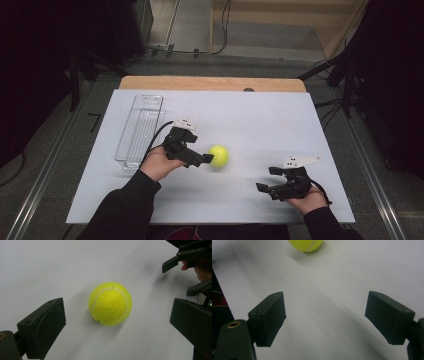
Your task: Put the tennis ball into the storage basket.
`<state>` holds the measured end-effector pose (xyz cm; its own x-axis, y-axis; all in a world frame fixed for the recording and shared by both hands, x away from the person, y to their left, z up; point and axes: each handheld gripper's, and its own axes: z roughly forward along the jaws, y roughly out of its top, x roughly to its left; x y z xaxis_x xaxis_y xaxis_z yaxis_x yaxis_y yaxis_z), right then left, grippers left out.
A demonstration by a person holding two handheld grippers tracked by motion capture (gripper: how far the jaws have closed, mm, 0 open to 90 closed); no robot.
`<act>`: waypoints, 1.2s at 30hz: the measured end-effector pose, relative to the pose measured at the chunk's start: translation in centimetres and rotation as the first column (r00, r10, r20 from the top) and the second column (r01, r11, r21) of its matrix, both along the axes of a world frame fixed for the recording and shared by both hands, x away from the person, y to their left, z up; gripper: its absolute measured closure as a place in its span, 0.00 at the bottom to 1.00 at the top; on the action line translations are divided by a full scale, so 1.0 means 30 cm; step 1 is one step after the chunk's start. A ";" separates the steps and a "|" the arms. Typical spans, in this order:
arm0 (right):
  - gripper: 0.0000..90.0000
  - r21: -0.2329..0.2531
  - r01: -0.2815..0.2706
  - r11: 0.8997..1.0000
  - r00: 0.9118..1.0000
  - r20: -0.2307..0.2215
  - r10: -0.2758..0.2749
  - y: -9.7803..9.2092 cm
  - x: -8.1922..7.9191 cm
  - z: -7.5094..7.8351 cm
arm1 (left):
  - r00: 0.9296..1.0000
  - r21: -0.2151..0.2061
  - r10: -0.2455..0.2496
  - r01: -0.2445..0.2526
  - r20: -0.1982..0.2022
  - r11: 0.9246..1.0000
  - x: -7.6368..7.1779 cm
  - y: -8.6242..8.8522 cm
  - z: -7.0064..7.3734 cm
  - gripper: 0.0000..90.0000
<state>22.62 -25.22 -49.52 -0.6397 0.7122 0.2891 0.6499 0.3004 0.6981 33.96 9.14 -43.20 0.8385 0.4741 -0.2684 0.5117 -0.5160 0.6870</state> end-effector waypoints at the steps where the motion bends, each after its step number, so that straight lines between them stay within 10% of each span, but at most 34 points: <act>1: 0.17 0.001 0.001 1.000 1.000 0.001 -0.001 0.000 0.000 0.000 | 1.000 0.004 -0.003 0.003 -0.002 1.000 0.003 -0.005 0.001 0.00; 36: 0.16 -0.001 -0.008 1.000 1.000 -0.002 0.008 0.001 -0.001 -0.002 | 1.000 0.015 -0.011 0.011 0.015 1.000 0.097 -0.174 -0.009 0.03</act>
<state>22.59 -25.21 -49.57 -0.6447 0.7074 0.2898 0.6491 0.3062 0.6964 36.86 3.93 -43.48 0.8475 0.4689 -0.2488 0.4957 -0.5317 0.6866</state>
